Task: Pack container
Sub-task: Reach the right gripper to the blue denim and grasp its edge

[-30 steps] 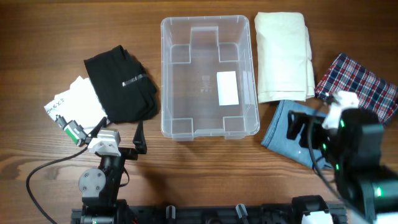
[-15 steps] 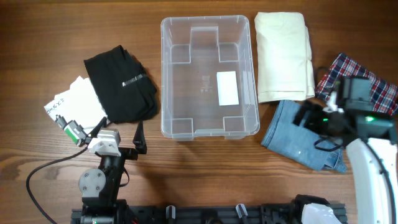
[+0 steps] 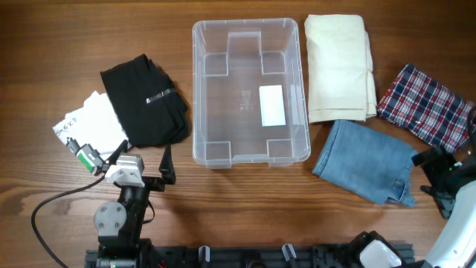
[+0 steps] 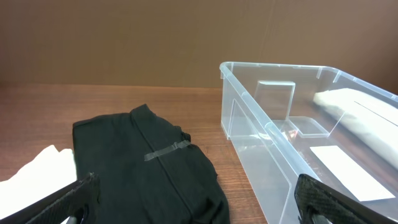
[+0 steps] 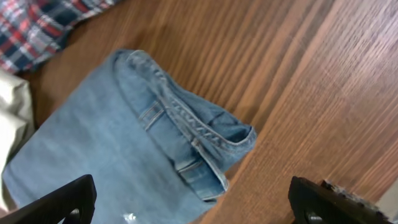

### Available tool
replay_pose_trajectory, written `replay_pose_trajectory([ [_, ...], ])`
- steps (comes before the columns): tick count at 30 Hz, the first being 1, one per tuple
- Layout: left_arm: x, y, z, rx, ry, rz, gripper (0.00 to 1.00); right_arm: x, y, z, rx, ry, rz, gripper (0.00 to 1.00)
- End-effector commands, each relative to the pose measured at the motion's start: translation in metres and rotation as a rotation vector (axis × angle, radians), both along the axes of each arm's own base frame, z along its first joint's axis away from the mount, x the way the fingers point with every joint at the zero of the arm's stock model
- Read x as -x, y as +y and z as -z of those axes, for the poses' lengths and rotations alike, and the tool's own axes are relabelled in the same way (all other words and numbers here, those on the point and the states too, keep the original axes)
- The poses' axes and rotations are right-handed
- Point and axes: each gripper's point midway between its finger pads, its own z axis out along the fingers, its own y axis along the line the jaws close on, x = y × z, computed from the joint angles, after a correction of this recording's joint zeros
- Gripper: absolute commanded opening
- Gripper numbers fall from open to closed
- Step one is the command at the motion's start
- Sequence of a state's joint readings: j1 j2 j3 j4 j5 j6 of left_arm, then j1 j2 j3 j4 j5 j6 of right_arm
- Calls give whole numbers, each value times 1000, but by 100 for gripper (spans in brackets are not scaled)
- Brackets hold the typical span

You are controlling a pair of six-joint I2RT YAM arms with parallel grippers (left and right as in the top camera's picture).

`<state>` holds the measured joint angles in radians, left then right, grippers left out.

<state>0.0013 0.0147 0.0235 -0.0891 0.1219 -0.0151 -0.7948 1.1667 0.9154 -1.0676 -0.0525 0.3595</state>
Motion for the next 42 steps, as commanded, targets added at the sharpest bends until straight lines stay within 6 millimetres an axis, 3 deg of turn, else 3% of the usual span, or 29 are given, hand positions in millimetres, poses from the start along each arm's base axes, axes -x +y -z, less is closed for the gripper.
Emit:
replay_pose_trajectory([
  [1,0,-1,2,-7,-1,7,100,-5,11,17,-87,-61,42,100],
  [14,0,-1,2,-7,0,6,100,3,22,90,-81,-55,-33,100],
  [28,0,-1,2,-7,0,7,100,-3,40,133,-231,-36,-103,100],
  [42,0,0,2,-7,0,6,100,-12,53,133,-291,-90,-197,83],
])
